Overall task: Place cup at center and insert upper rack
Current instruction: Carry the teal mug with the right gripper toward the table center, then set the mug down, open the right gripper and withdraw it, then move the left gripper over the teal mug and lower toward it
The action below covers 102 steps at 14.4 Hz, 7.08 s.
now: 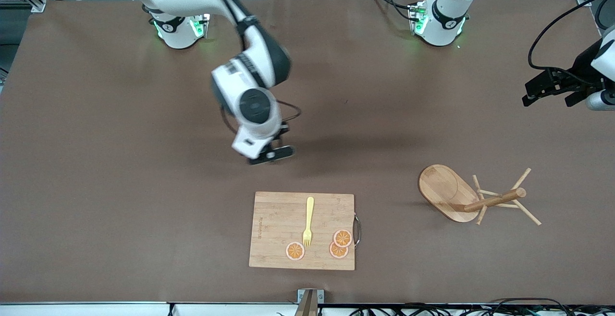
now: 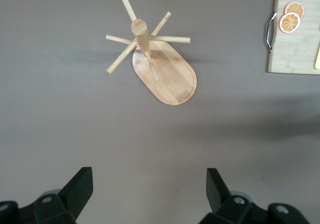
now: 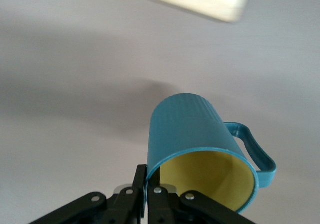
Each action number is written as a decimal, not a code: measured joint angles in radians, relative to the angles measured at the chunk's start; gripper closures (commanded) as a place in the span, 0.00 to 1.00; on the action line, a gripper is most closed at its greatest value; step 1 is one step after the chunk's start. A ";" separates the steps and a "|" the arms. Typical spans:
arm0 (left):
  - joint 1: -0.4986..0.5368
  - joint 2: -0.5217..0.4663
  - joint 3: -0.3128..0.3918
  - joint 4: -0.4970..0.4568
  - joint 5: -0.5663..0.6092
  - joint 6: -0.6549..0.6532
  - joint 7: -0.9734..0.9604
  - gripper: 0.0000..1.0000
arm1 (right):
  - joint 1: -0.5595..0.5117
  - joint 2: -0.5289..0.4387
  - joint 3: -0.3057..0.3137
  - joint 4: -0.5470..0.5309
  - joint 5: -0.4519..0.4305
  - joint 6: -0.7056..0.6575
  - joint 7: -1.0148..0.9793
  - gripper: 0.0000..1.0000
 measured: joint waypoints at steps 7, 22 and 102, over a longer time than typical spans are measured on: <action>-0.002 0.000 -0.032 0.000 -0.001 -0.008 -0.001 0.00 | 0.153 0.106 0.004 0.105 0.147 0.147 0.275 1.00; -0.002 0.000 -0.036 0.000 -0.001 -0.039 -0.001 0.00 | 0.273 0.230 -0.004 0.243 0.132 0.130 0.377 0.00; -1.007 0.786 -0.332 -0.257 1.530 0.192 -2.517 0.06 | -0.854 -0.763 0.067 -0.335 -0.077 -0.195 -0.474 0.00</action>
